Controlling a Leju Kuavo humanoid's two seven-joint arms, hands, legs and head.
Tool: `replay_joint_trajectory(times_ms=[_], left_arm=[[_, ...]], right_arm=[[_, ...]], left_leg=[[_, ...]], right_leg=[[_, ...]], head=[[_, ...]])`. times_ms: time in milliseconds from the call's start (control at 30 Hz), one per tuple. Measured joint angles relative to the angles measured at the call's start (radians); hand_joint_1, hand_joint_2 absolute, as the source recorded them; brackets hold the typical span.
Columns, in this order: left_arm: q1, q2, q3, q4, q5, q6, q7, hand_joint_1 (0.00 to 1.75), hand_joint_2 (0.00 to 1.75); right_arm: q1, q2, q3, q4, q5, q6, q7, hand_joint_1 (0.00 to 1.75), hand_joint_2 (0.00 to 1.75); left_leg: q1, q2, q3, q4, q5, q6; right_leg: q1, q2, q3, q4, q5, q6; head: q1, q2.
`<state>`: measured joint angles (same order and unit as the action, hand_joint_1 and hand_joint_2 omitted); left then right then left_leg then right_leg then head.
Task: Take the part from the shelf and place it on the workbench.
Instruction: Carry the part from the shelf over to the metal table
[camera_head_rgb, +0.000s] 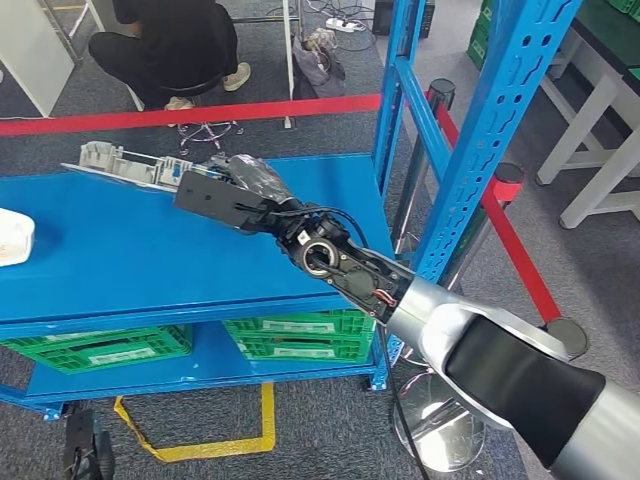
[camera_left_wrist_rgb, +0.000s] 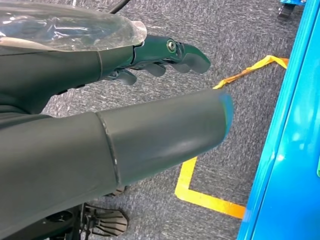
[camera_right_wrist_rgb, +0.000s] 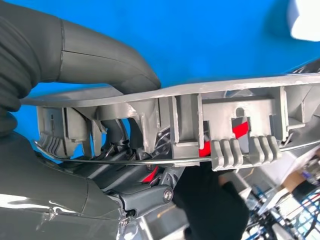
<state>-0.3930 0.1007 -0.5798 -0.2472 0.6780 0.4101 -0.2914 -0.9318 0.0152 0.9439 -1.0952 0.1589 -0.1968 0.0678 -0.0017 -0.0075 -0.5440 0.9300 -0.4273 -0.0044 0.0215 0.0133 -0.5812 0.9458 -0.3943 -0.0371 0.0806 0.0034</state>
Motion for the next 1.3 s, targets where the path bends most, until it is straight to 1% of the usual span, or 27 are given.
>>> replay_joint_trajectory(times_ms=[100,167,233,300,367,467,900,1300], left_arm=[[-0.001,0.003,0.0,0.0,0.003,0.001,0.0,0.0,0.0],[-0.001,0.005,0.0,0.0,0.007,0.0,-0.002,0.0,0.87],[0.0,0.006,0.0,0.0,0.013,-0.007,-0.008,0.0,1.75],[0.0,0.007,0.0,0.0,0.018,-0.02,-0.015,0.0,1.75],[0.0,0.007,0.0,0.0,0.022,-0.032,-0.021,0.0,1.75],[0.0,0.008,0.0,0.0,0.024,-0.041,-0.028,0.0,1.75],[-0.007,0.016,0.0,0.0,0.024,-0.051,-0.037,0.0,1.75],[-0.015,0.016,0.0,0.0,0.024,-0.054,-0.039,0.0,1.75]], right_arm=[[0.0,-0.002,0.0,-0.027,-0.07,0.025,-0.01,1.75,1.75],[0.001,-0.003,-0.002,-0.05,-0.152,0.062,-0.022,1.75,1.75],[0.001,-0.003,-0.008,-0.075,-0.267,0.116,-0.034,1.75,1.75],[0.001,-0.003,-0.017,-0.1,-0.376,0.167,-0.044,1.75,1.75],[0.0,-0.003,-0.022,-0.128,-0.458,0.205,-0.053,1.75,1.75],[-0.001,-0.003,-0.026,-0.166,-0.526,0.236,-0.062,1.75,1.75],[-0.006,-0.018,-0.036,-0.244,-0.605,0.253,-0.071,1.75,1.75],[-0.006,-0.037,-0.037,-0.282,-0.612,0.256,-0.072,1.75,1.75]], left_leg=[[0.0,0.0,0.0,0.0,0.0,0.0],[0.0,0.0,0.0,0.0,0.0,0.0],[0.0,0.0,0.0,0.0,0.0,0.0],[0.0,0.0,0.0,0.0,0.0,0.0],[0.0,0.0,0.0,0.0,0.0,0.0],[0.0,0.0,0.0,0.0,0.0,0.0],[0.0,0.0,0.0,0.0,0.0,0.0],[0.0,0.0,0.0,0.0,0.0,0.0]], right_leg=[[0.0,0.0,0.0,0.0,0.0,0.0],[0.0,0.0,0.0,0.0,0.0,0.0],[0.0,0.0,0.0,0.0,0.0,0.0],[0.0,0.0,0.0,0.0,0.0,0.0],[0.0,0.0,0.0,0.0,0.0,0.0],[0.0,0.0,0.0,0.0,0.0,0.0],[0.0,0.0,0.0,0.0,0.0,0.0],[0.0,0.0,0.0,0.0,0.0,0.0]], head=[[0.0,0.0],[0.0,0.0],[0.0,0.0],[0.0,0.0],[0.0,0.0],[0.0,0.0],[0.0,0.0],[0.0,0.0]])
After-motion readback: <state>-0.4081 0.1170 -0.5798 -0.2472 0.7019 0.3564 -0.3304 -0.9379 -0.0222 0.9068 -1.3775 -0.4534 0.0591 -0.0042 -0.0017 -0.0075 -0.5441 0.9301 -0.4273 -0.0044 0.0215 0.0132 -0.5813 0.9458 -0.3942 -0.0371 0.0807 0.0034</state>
